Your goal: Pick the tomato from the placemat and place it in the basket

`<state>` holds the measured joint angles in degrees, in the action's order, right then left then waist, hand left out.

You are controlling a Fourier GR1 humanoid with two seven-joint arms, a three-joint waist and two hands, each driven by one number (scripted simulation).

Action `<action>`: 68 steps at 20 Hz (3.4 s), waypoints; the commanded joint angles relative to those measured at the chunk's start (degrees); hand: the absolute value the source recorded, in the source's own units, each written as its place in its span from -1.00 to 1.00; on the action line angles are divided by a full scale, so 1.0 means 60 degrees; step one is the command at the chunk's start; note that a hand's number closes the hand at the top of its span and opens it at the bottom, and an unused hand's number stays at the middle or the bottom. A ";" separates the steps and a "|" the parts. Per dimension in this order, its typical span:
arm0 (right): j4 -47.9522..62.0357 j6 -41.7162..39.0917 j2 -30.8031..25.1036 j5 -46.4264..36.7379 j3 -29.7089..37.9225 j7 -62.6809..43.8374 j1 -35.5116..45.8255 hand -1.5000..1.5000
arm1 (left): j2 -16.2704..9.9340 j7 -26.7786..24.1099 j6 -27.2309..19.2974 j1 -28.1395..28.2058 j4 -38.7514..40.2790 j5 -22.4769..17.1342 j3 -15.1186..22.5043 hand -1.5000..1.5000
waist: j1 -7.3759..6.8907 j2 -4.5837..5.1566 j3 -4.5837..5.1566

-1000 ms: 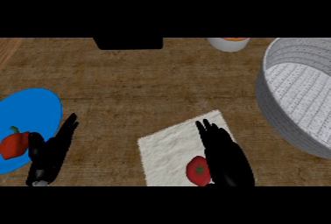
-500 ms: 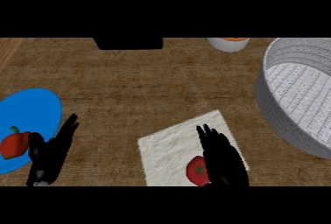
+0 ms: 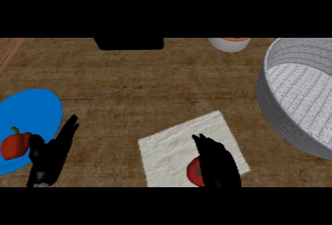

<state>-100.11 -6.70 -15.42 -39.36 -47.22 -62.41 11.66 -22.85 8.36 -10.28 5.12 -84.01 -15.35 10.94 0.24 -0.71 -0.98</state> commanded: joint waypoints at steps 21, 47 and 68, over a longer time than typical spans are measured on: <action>-0.3050 0.0560 -0.4379 -0.2364 -0.1687 0.3569 -0.2110 1.00 | 0.0252 0.1453 -0.0103 0.0292 0.0276 0.0073 -0.0190 0.00 | 0.0205 0.0074 0.0156; -0.7255 0.3210 -0.3089 0.1958 0.5438 0.1803 -0.0929 1.00 | 0.0263 0.0897 0.0267 0.0886 -0.0118 0.0183 -0.0280 0.00 | 0.0141 0.0148 0.0176; -0.0238 -0.0452 -0.4970 0.7649 1.1420 0.5137 0.1476 1.00 | 0.0386 0.1179 0.0594 0.0286 0.0221 0.0377 -0.0380 0.00 | -0.0092 0.0156 0.0155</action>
<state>-109.55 -6.28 -44.82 2.96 17.73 -36.91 19.95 -20.85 12.52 -7.70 5.60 -86.19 -12.77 8.03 -0.06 -0.27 -0.75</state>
